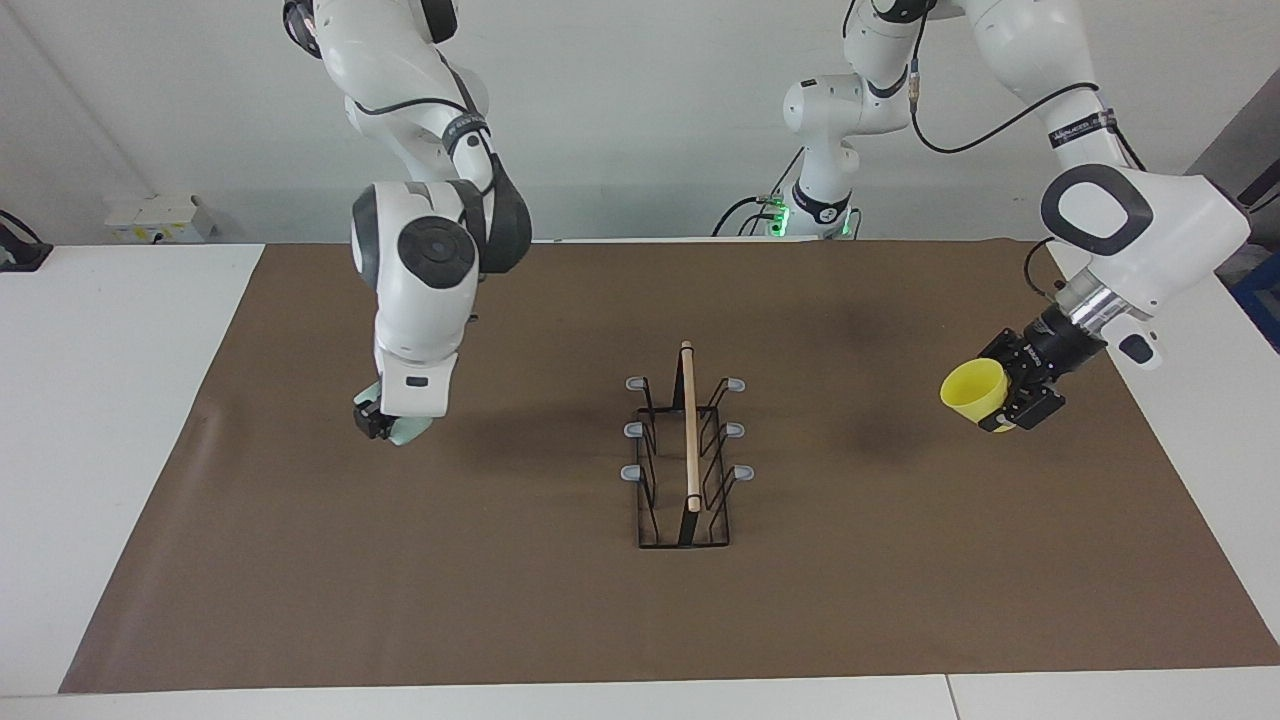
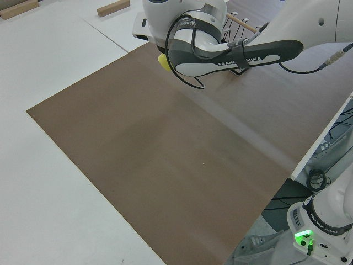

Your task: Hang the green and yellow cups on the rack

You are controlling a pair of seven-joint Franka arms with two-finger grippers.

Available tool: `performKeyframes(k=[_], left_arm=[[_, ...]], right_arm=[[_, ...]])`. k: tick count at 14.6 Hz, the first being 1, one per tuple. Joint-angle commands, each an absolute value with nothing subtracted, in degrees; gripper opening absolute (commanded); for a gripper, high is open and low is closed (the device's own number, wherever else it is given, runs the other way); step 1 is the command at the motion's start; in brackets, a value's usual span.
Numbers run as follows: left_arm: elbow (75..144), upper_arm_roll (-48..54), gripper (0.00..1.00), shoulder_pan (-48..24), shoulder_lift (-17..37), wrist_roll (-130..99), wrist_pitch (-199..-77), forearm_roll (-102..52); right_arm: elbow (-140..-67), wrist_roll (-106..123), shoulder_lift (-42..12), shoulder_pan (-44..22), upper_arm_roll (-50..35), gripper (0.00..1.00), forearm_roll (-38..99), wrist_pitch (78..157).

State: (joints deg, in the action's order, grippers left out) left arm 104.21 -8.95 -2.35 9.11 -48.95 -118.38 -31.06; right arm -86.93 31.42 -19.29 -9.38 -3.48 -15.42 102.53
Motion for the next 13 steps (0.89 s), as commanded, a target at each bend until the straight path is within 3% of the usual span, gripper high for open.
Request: performKeyframes(k=[1,6,13], left_arm=[[105.47,-9.76,0.00,-6.49,4.84,-51.41,-117.25,-22.71],[105.82,-9.23,0.00,-11.42,0.36,-51.59,-116.72,-17.76],[106.78,-9.14,0.00,-25.38,-0.18,-53.00,-121.27,1.38]], right_arm=[[-90.25,31.29,-14.69,-7.12,-4.40,0.00,-3.83,107.91],[-102.19,43.72,-5.20,-3.35,-4.39,0.00,24.10,119.60],[-115.64,70.54,2.19,-1.41,-4.31,0.00,64.80,127.43]])
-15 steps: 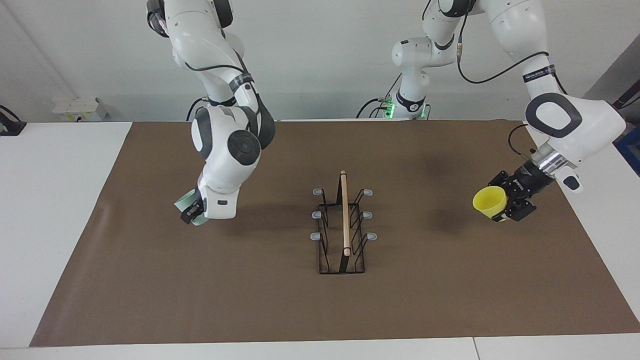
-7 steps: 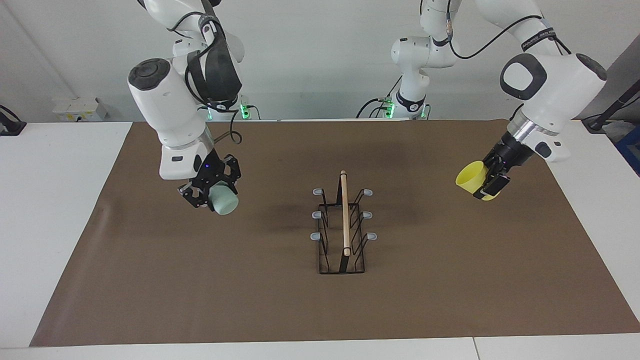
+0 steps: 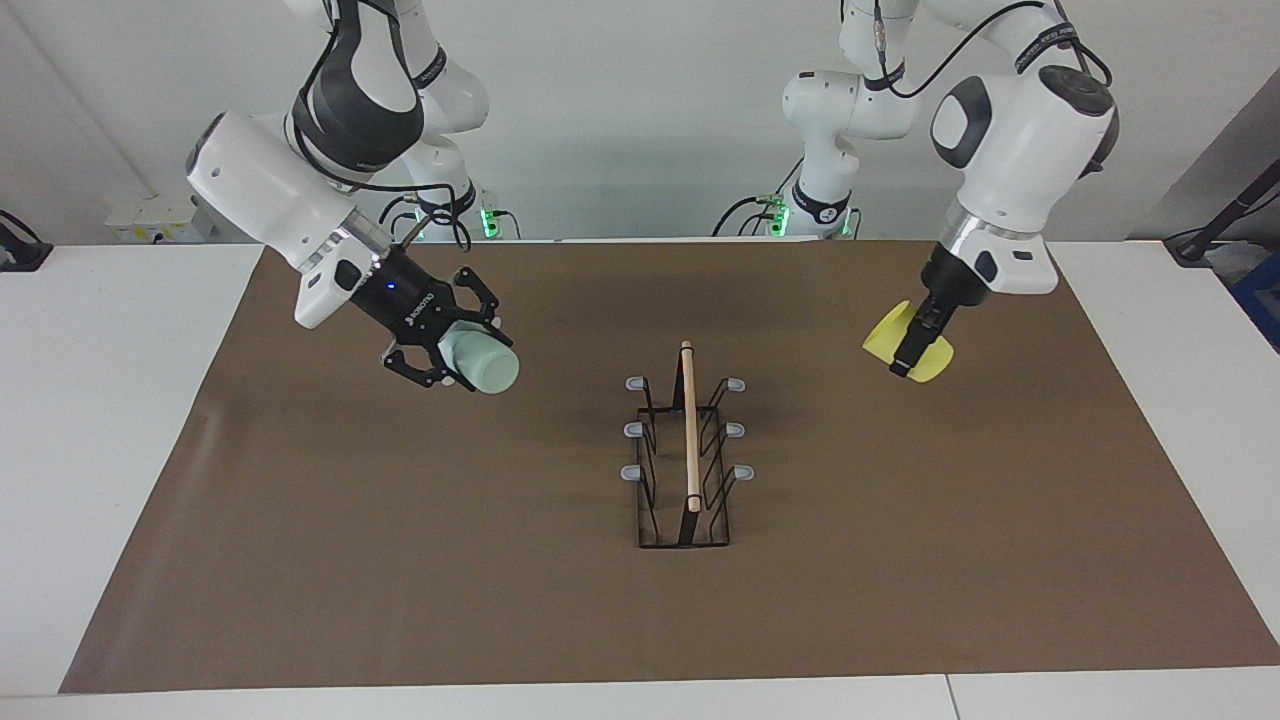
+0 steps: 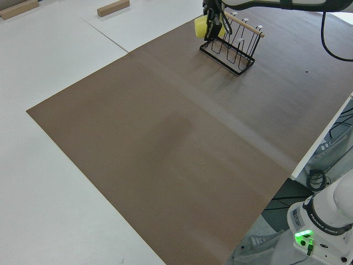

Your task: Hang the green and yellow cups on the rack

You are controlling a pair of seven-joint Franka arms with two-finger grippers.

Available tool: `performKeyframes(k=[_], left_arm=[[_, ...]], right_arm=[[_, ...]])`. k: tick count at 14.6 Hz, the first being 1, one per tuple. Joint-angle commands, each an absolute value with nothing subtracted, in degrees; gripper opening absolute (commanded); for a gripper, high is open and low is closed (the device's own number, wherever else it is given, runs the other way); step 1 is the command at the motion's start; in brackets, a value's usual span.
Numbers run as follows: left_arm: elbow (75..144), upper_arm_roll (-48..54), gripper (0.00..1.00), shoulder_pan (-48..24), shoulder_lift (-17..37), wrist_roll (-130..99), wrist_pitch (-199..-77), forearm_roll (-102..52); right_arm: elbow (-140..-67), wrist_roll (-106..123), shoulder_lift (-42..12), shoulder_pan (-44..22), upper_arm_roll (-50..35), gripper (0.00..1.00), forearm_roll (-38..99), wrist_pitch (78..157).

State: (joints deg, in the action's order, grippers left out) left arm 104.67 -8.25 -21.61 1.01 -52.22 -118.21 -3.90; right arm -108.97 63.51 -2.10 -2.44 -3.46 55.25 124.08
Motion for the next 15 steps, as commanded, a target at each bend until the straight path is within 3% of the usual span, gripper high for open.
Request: performKeyframes(k=[1,6,10,15], left_arm=[[107.74,-9.05,0.00,-27.05,-0.18,-53.09,-124.25,3.58],[110.73,-9.05,0.00,-34.17,-0.35,-55.87,-129.10,13.67],[115.48,-8.96,0.00,-39.63,-0.35,-75.38,-136.93,33.98],[116.89,-8.96,0.00,-43.50,1.76,-94.97,-136.41,52.70]], right_arm=[[-117.14,73.53,3.07,-1.49,-4.31,0.00,70.17,128.14],[-123.21,86.10,4.13,-2.37,-4.39,0.00,91.27,130.25],[-127.35,102.62,2.64,-8.07,-4.39,0.00,113.33,130.34],[-129.37,113.36,0.27,-12.39,-4.39,0.00,127.07,128.33]])
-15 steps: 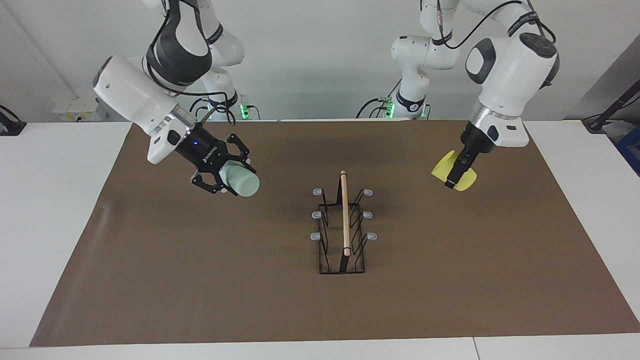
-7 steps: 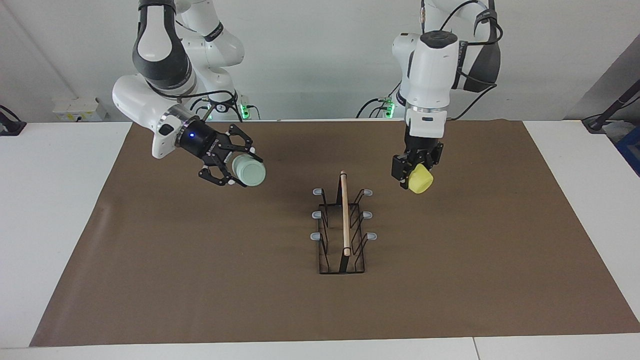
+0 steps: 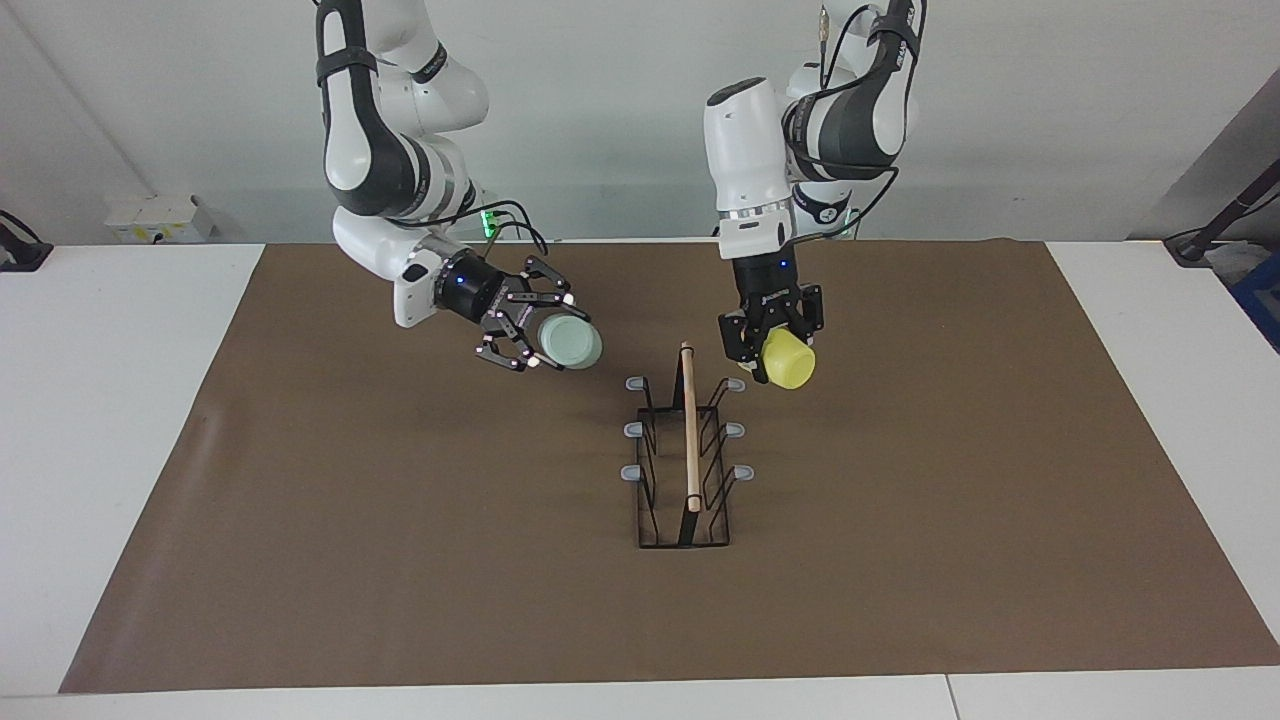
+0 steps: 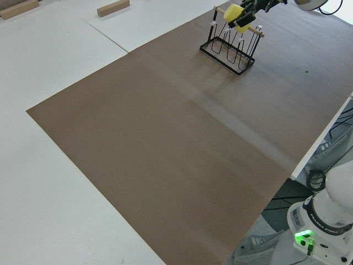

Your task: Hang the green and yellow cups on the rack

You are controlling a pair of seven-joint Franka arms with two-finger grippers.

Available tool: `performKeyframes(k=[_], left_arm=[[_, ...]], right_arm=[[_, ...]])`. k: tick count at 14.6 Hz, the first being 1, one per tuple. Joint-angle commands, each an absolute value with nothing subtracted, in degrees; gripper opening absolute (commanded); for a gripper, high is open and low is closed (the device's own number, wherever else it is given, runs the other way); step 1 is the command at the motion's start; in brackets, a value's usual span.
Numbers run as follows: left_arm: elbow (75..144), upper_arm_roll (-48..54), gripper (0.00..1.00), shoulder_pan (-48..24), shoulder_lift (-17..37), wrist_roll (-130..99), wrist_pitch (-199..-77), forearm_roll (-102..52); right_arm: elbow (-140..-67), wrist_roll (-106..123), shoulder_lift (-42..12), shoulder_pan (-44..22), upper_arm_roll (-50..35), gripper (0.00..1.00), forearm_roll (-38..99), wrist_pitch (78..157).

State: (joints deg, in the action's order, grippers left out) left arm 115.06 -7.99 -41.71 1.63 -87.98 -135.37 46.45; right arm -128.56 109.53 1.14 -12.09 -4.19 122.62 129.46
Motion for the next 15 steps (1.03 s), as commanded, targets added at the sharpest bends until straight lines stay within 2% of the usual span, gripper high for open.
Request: performKeyframes(k=[1,8,12,14,15], left_arm=[[117.07,-8.96,0.00,-43.59,2.11,-96.58,-136.23,55.34],[116.72,-8.88,0.00,-46.84,7.29,-111.85,-132.01,69.33],[117.16,-8.88,0.00,-50.18,8.96,-114.52,-127.01,69.70],[117.07,-8.88,0.00,-51.15,9.76,-116.36,-125.77,69.70],[117.07,-8.79,0.12,-51.15,9.76,-116.54,-125.68,69.70]], right_arm=[[-129.37,114.94,-0.78,-13.26,-4.39,0.00,129.26,127.02],[-129.46,121.54,-5.88,-13.80,-4.39,0.00,133.24,119.90],[-129.20,131.81,-12.46,-16.26,-4.31,0.00,144.39,109.72],[-129.03,133.41,-13.45,-16.43,-4.31,0.00,144.49,109.25],[-129.02,134.55,-13.88,-16.44,-4.22,0.00,144.49,109.16]])
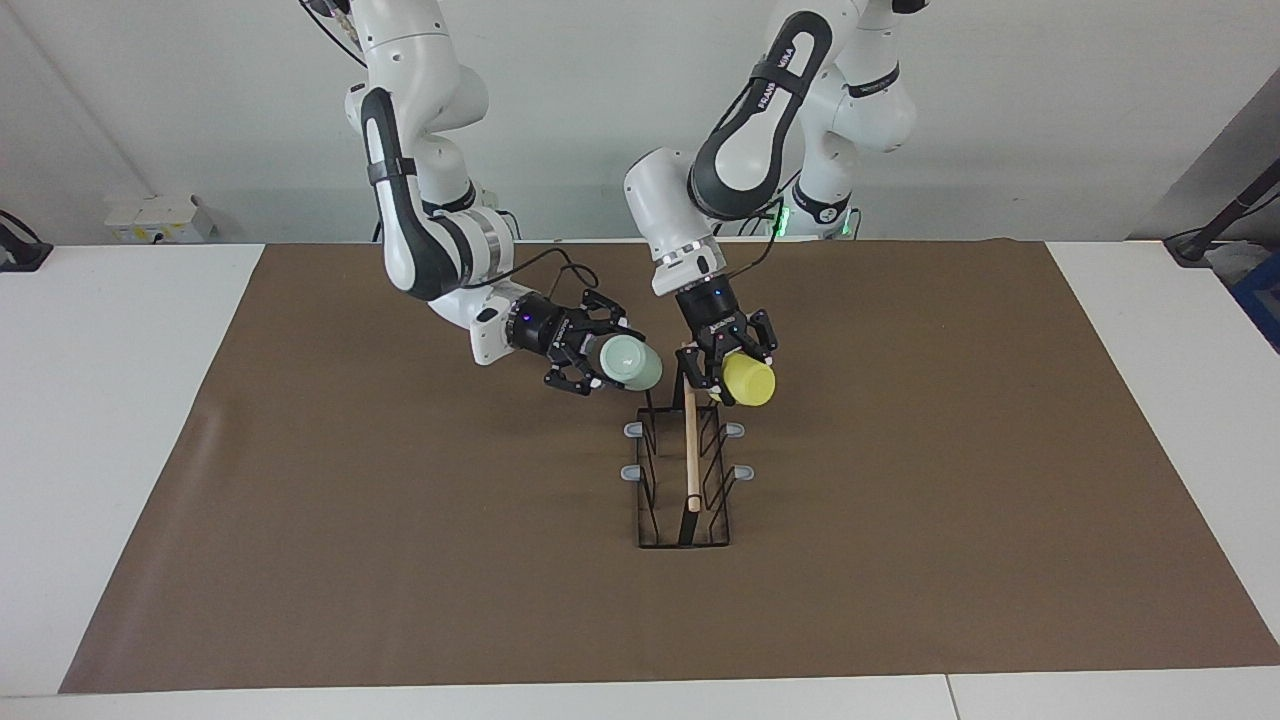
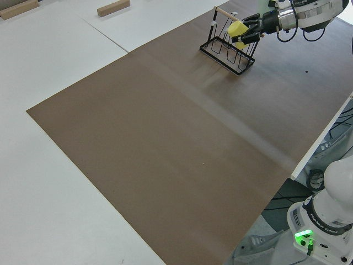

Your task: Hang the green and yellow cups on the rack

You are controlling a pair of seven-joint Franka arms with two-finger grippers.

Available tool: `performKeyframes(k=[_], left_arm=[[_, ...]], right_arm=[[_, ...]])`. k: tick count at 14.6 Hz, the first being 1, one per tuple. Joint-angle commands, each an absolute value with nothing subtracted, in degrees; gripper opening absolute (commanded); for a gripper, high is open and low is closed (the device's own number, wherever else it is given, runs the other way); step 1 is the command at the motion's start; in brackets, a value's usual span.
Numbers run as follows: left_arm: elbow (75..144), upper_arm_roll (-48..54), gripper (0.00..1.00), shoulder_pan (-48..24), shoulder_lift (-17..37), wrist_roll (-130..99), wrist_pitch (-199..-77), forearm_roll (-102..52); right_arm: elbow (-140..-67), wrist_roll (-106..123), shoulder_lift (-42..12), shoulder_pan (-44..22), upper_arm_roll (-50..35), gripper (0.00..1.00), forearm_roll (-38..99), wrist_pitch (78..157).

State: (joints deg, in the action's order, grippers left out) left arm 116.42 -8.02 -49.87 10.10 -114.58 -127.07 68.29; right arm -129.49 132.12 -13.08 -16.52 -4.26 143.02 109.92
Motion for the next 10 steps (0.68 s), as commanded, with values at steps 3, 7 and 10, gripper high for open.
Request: performKeyframes(k=[3,7,10], left_arm=[[116.81,-8.88,1.00,-50.98,9.67,-116.28,-124.81,69.70],[116.28,-8.88,1.00,-50.45,8.62,-114.62,-125.51,69.00],[116.28,-8.88,1.00,-48.61,5.46,-107.08,-126.55,66.20]], right_arm=[[-129.02,136.84,-14.24,-16.26,-4.22,0.00,144.49,109.16],[-129.03,139.91,-16.60,-16.70,-4.31,0.00,144.49,108.37],[-129.11,141.06,-16.87,-16.70,-4.22,0.00,144.49,108.89]])
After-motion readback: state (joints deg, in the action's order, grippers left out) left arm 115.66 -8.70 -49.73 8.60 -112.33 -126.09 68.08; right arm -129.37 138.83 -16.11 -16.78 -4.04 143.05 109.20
